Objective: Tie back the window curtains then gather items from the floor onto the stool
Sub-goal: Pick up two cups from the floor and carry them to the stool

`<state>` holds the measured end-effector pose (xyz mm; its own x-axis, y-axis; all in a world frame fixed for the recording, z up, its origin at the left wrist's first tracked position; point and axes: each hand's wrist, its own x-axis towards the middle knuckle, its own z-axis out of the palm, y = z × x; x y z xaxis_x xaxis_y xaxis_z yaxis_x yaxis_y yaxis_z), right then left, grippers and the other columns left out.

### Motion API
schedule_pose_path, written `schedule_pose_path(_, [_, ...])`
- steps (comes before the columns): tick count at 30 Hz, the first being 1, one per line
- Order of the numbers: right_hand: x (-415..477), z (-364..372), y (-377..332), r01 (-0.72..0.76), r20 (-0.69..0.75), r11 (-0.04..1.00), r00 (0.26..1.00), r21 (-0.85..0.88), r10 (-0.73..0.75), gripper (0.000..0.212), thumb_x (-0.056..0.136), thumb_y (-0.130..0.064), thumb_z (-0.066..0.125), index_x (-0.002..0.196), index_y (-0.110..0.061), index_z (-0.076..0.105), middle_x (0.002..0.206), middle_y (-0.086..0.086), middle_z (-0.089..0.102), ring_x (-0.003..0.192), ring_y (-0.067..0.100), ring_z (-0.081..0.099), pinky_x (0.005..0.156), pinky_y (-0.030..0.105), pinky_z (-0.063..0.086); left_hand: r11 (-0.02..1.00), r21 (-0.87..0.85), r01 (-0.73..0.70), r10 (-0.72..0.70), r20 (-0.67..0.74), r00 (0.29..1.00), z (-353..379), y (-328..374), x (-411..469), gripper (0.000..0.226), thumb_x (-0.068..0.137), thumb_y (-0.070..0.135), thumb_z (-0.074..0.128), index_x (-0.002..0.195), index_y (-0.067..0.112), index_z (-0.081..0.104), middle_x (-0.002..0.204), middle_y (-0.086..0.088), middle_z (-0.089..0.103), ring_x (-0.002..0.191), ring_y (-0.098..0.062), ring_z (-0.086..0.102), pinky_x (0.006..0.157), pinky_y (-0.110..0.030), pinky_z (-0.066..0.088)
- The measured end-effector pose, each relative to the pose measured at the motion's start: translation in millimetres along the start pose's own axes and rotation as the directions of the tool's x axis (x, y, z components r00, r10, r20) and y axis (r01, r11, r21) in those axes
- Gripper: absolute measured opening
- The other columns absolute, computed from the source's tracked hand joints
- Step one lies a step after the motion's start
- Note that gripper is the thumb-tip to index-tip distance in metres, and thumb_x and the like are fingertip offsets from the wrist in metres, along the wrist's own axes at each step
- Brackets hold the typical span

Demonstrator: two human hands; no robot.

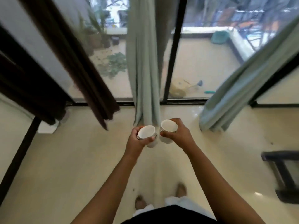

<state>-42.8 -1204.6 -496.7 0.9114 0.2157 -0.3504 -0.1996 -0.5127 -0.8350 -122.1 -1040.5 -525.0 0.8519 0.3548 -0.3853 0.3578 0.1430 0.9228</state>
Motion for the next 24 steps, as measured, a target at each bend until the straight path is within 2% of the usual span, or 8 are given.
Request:
schedule_pose_path(3, [-25, -86, 50, -0.047, -0.145, 0.997, 0.988, 0.056, 0.055, 0.061, 0.065, -0.032, 0.082, 0.115, -0.025, 0.048, 0.108, 0.0, 0.059, 0.098, 0.022, 0.057, 0.083, 0.037, 0.051, 0.994, 0.104, -0.04, 0.024, 0.144, 0.989, 96, 6, -10, 0.067, 0.061, 0.019, 0.088, 0.119, 0.018, 0.053, 0.109, 0.002, 0.062, 0.097, -0.015, 0.059, 0.079, -0.028, 0.054])
schedule_pose_path(5, [-43, -151, 88, -0.086, -0.241, 0.992, 0.965, 0.092, 0.106, 0.061, 0.065, -0.033, 0.082, 0.115, -0.025, 0.048, 0.109, 0.001, 0.059, 0.098, 0.022, 0.057, 0.084, 0.038, 0.051, 0.984, 0.167, -0.062, 0.023, 0.226, 0.974, 167, 3, -17, 0.062, 0.066, 0.015, 0.086, 0.119, 0.019, 0.053, 0.11, 0.001, 0.061, 0.096, -0.014, 0.058, 0.081, -0.03, 0.053])
schedule_pose_path(8, [-67, -253, 156, -0.138, -0.349, 0.982, 0.921, 0.128, 0.175, 0.061, 0.064, -0.033, 0.083, 0.114, -0.027, 0.048, 0.107, 0.0, 0.06, 0.097, 0.021, 0.057, 0.085, 0.038, 0.051, 0.967, 0.237, -0.092, 0.005, 0.345, 0.939, 283, -12, -28, 0.064, 0.064, 0.025, 0.086, 0.118, 0.025, 0.052, 0.113, 0.002, 0.06, 0.101, -0.016, 0.057, 0.086, -0.034, 0.053])
schedule_pose_path(10, [-86, -323, 202, -0.181, -0.404, 0.975, 0.888, 0.13, 0.219, 0.063, 0.064, -0.033, 0.083, 0.115, -0.027, 0.047, 0.105, -0.002, 0.058, 0.097, 0.021, 0.057, 0.085, 0.039, 0.05, 0.97, 0.231, -0.081, -0.022, 0.412, 0.911, 366, -23, -42, 0.067, 0.059, 0.031, 0.084, 0.117, 0.024, 0.053, 0.112, 0.002, 0.061, 0.101, -0.018, 0.058, 0.081, -0.033, 0.053])
schedule_pose_path(15, [-145, -475, 297, -0.289, -0.519, 0.939, 0.782, 0.186, 0.344, 0.064, 0.067, -0.031, 0.083, 0.119, -0.023, 0.045, 0.112, 0.002, 0.056, 0.101, 0.023, 0.054, 0.088, 0.041, 0.049, 0.973, 0.217, -0.083, -0.057, 0.569, 0.82, 556, -35, -99, 0.068, 0.056, 0.029, 0.079, 0.117, 0.019, 0.053, 0.111, -0.002, 0.061, 0.098, -0.018, 0.059, 0.069, -0.022, 0.046])
schedule_pose_path(17, [-164, -528, 321, -0.295, -0.555, 0.934, 0.751, 0.203, 0.358, 0.064, 0.068, -0.03, 0.083, 0.12, -0.022, 0.046, 0.11, 0.0, 0.056, 0.1, 0.022, 0.053, 0.086, 0.039, 0.048, 0.969, 0.222, -0.104, -0.057, 0.615, 0.787, 616, -36, -120, 0.067, 0.06, 0.026, 0.083, 0.12, 0.019, 0.051, 0.114, -0.003, 0.06, 0.102, -0.019, 0.058, 0.074, -0.025, 0.049])
schedule_pose_path(20, [-180, -595, 353, -0.293, -0.583, 0.92, 0.712, 0.26, 0.391, 0.067, 0.069, -0.028, 0.082, 0.124, -0.022, 0.044, 0.109, -0.004, 0.051, 0.099, 0.018, 0.049, 0.083, 0.033, 0.043, 0.943, 0.286, -0.168, -0.074, 0.673, 0.736, 691, -40, -141, 0.062, 0.072, 0.02, 0.081, 0.124, 0.02, 0.047, 0.121, -0.003, 0.056, 0.111, -0.022, 0.054, 0.093, -0.039, 0.052])
schedule_pose_path(24, [-180, -665, 396, -0.308, -0.605, 0.898, 0.664, 0.313, 0.439, 0.07, 0.069, -0.027, 0.082, 0.127, -0.023, 0.043, 0.111, -0.003, 0.05, 0.1, 0.018, 0.048, 0.084, 0.034, 0.043, 0.91, 0.342, -0.232, -0.093, 0.717, 0.691, 776, -43, -145, 0.063, 0.075, 0.024, 0.079, 0.127, 0.023, 0.044, 0.124, 0.002, 0.052, 0.113, -0.019, 0.052, 0.098, -0.039, 0.05])
